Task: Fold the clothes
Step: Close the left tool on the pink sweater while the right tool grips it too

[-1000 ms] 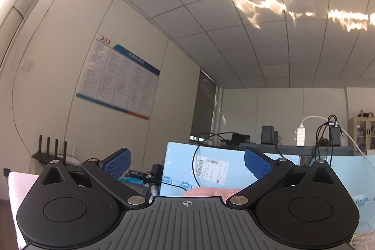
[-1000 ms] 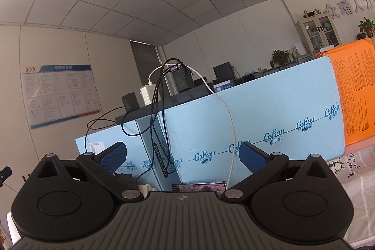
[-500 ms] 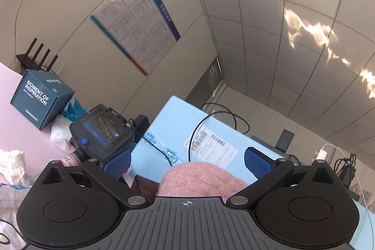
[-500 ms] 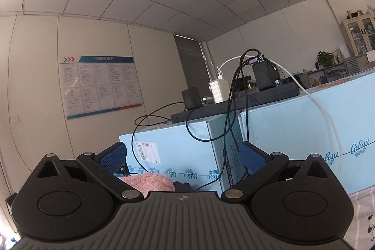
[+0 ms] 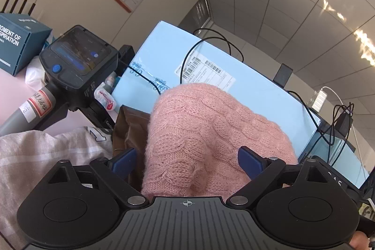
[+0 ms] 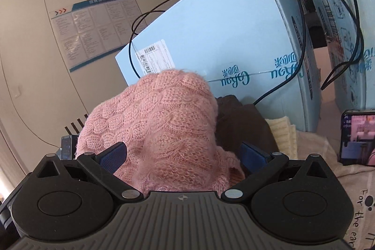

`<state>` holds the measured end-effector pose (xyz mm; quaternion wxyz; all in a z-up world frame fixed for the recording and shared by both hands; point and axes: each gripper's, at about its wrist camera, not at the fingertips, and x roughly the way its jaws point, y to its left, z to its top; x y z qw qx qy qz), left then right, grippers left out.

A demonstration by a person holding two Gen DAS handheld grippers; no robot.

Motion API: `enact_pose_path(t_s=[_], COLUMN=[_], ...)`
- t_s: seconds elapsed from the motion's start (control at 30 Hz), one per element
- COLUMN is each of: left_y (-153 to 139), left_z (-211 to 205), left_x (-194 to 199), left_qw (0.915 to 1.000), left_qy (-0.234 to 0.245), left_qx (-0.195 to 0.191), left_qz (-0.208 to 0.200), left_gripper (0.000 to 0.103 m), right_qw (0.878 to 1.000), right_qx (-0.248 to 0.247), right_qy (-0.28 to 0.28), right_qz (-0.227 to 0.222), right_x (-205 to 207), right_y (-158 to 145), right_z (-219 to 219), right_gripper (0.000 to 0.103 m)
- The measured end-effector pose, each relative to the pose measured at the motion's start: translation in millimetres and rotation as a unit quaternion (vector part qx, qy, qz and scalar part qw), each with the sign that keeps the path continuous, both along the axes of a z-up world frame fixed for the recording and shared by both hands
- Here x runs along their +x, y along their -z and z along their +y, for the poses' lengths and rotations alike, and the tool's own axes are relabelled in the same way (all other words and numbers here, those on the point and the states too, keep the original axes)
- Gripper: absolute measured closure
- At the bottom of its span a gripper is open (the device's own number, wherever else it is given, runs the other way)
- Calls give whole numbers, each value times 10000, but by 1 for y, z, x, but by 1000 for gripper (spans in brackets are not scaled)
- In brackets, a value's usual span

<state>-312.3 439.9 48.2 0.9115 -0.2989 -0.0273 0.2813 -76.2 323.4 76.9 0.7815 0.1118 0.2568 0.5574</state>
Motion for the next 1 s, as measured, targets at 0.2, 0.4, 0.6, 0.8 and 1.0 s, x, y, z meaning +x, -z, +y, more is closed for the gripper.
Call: enact_pose_path(t_s=[0.2, 0.4, 0.6, 0.8, 1.0], left_y=[6, 0, -9, -12, -22], left_z=[-2, -13, -34, -43, -102], left_x=[14, 4, -12, -8, 21], left_qw=[9995, 9989, 9832, 9505, 9263], left_qy=[155, 213, 711, 2105, 3103], left_qx=[22, 417, 1318, 1604, 1792], left_qz=[271, -17, -1042, -1629, -1162], left_gripper=[63, 81, 82, 81, 81], right_qw=[9999, 9995, 9914, 9875, 9921], right_qx=[-64, 279, 1176, 1473, 1151], right_qy=[94, -108, -581, -501, -91], right_qz=[-47, 106, 3, -239, -485], right_x=[-15, -27, -48, -57, -54], right_y=[14, 7, -24, -50, -52], right_z=[11, -3, -44, -110, -199], right_gripper=[30, 65, 67, 67, 67])
